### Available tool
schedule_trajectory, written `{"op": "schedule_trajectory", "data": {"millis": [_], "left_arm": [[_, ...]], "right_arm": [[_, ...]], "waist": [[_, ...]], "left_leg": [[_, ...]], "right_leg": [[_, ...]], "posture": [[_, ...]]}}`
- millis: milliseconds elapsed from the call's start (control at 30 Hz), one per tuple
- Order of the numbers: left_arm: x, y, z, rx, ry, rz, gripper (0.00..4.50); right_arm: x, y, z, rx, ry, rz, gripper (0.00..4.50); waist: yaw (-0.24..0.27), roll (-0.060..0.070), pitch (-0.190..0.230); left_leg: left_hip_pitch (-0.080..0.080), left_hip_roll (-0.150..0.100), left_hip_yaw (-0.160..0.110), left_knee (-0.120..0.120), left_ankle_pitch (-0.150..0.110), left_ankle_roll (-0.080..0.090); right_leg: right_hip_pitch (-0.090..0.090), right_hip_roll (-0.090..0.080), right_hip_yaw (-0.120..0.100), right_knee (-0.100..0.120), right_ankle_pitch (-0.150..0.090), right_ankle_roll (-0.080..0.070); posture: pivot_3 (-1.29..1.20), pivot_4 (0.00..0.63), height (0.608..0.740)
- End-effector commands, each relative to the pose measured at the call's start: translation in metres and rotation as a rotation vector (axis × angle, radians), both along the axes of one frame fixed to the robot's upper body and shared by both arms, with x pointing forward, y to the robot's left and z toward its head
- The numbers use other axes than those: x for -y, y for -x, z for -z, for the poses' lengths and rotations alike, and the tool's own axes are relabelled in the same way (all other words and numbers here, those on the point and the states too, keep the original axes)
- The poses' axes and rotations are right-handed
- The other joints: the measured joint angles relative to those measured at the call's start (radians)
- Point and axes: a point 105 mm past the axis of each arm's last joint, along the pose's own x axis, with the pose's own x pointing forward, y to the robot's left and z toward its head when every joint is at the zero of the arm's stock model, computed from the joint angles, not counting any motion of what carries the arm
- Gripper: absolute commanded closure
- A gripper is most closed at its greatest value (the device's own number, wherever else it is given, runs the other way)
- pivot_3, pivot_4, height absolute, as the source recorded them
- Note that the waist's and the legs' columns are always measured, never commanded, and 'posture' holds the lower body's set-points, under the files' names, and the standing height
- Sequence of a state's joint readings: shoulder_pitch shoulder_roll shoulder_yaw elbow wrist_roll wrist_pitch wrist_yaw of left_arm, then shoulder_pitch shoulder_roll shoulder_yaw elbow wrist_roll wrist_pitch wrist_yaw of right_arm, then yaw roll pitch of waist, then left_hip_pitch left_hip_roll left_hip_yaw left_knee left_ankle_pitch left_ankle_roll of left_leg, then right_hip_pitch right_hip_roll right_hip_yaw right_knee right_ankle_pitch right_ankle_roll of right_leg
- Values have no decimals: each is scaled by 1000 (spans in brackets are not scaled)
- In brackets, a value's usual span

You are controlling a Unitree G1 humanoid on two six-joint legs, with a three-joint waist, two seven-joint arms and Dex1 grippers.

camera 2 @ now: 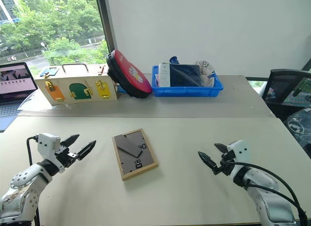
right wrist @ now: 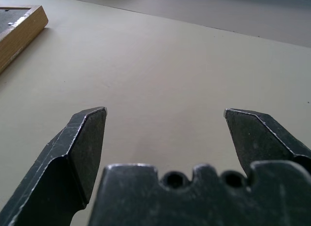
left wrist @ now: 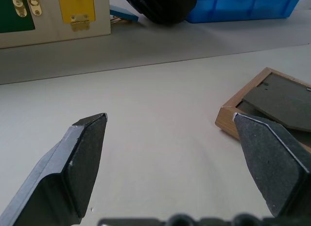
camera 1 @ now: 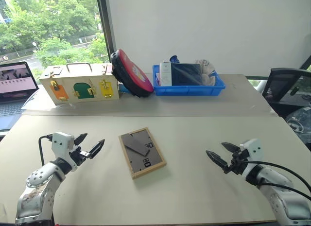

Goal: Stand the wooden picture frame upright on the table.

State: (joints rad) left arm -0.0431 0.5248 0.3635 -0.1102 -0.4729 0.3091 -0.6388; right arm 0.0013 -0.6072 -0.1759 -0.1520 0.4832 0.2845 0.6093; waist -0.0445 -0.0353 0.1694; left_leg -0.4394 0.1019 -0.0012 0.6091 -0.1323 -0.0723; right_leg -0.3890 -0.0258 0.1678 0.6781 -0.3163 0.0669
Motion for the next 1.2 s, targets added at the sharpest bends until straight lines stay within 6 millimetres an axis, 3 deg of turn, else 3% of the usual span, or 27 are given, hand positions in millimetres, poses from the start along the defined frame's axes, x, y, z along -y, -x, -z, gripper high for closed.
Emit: {"op": "schedule_trajectory", "data": {"millis": [33, 300, 533, 767, 800, 900, 967, 1033, 1067, 1100, 1200], "left_arm": [[1, 2, -15, 18, 1, 59, 0], [15, 11, -29, -85, -11, 308, 0], [27, 17, -24, -239, -45, 417, 0], [29, 3, -16, -260, -133, 396, 0], [26, -4, -15, -253, -145, 355, 265], [27, -15, -9, -259, -155, 307, 966], [34, -16, -1, -280, -179, 304, 1828], [44, -16, 9, -302, -206, 307, 2429], [51, -15, 17, -317, -227, 310, 2947], [58, -16, 24, -329, -249, 306, 3153], [75, -15, 38, -346, -297, 323, 4380]], "right_arm": [[-6, 0, -22, 66, 6, -59, 21], [-44, -12, -55, 43, 152, -371, 21], [-87, -15, -65, -144, 115, -626, 21], [-110, -38, -64, -84, 233, -717, 21], [-109, -51, -61, -65, 245, -666, 6], [-108, -78, -54, -26, 260, -573, 655], [-110, -88, -47, 7, 323, -557, 1431], [-114, -95, -41, 27, 365, -552, 1943], [-119, -98, -37, 28, 372, -552, 2472], [-124, -98, -31, 23, 383, -564, 2637], [-135, -94, -18, 6, 407, -613, 3754]], "waist": [[0, 0, 0], [-6, 0, 0], [-2, 0, 0], [1, 0, 0], [1, 0, 0], [1, 0, 0], [1, 0, 0], [1, 0, 0], [1, 0, 0], [1, 0, 0], [4, 0, 0]], "left_leg": [[0, 0, 0, 0, 0, 0], [0, 0, 0, -1, 0, 0], [-2, 0, 0, -3, 0, 0], [-3, 0, 0, -2, 0, 0], [-3, 0, 0, -2, 0, 0], [-3, 0, 0, -1, 0, 0], [-3, 0, 0, -2, 0, 0], [-4, 0, 0, -3, -1, 0], [-4, 0, 0, -3, -1, 0], [-5, 0, 0, -3, -1, 0], [-5, 0, 0, -3, -1, 0]], "right_leg": [[0, 0, 0, 0, 0, 0], [-1, 0, 0, 0, -1, 1], [-3, 0, 0, -2, 0, -2], [-4, 0, 0, -2, 0, -2], [-4, 0, 0, -2, 0, -2], [-4, 0, 0, -2, 1, -2], [-4, 0, 0, -2, 1, -4], [-5, 0, 0, -2, 1, -4], [-5, 0, -1, -2, 1, -4], [-6, 0, -1, -2, 1, -4], [-5, 0, -1, -1, 2, -4]], "posture": [[0, 150, 719], [0, 150, 719], [0, 150, 719], [0, 150, 719], [0, 150, 719], [0, 150, 719], [0, 150, 719], [0, 150, 719], [0, 150, 719], [0, 150, 719], [0, 150, 719]]}}
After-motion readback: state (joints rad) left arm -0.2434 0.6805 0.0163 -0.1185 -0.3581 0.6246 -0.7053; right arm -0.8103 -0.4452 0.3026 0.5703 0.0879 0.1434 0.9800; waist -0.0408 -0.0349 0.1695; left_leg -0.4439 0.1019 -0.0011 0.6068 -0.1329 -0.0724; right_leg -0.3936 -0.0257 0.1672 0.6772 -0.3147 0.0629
